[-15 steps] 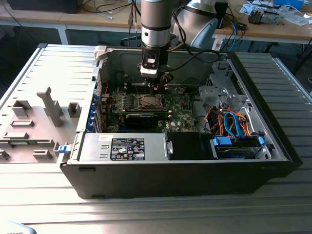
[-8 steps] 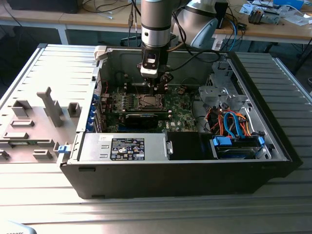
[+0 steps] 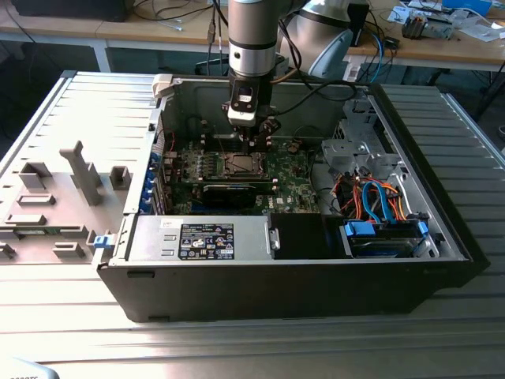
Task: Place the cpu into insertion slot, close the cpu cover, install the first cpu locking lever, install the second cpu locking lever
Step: 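Install the first cpu locking lever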
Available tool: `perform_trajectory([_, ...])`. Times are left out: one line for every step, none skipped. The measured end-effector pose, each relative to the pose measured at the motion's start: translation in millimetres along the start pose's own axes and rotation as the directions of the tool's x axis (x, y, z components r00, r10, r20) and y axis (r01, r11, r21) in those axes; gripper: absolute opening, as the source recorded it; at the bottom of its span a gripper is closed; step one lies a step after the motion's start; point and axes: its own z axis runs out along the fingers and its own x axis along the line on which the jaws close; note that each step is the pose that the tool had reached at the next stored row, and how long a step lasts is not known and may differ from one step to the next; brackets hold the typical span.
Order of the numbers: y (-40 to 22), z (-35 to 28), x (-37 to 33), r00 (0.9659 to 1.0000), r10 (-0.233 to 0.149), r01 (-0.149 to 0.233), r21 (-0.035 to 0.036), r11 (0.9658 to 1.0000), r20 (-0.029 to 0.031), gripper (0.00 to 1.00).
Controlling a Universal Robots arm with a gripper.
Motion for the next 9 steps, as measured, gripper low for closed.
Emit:
perform_trajectory([0.0, 0.0, 0.0, 1.0000, -0.001, 0.001, -0.0001, 1.0000, 0.0000, 0.11])
perform_trajectory([0.0, 0.0, 0.0, 1.0000, -0.002, 0.002, -0.0002, 1.0000, 0.0000, 0.11])
perform_trajectory([0.0, 0.0, 0.0, 1.0000, -0.003, 0.003, -0.0002, 1.0000, 0.0000, 0.11])
perform_trajectory([0.0, 0.0, 0.0, 1.0000, -0.003, 0.003, -0.0003, 1.0000, 0.0001, 0.11])
perform_trajectory([0.0, 0.0, 0.0, 1.0000, -0.004, 0.004, -0.0002, 1.0000, 0.0000, 0.11])
perform_trajectory([0.0, 0.0, 0.0, 1.0000, -0.005, 0.005, -0.0003, 1.0000, 0.0000, 0.11])
perform_trajectory([0.0, 0.0, 0.0, 1.0000, -0.005, 0.005, -0.0003, 1.0000, 0.0001, 0.11])
perform_trajectory([0.0, 0.0, 0.0, 1.0000, -0.006, 0.006, -0.0003, 1.0000, 0.0001, 0.11])
perform_trajectory([0.0, 0.0, 0.0, 1.0000, -0.007, 0.007, -0.0004, 1.0000, 0.0001, 0.11])
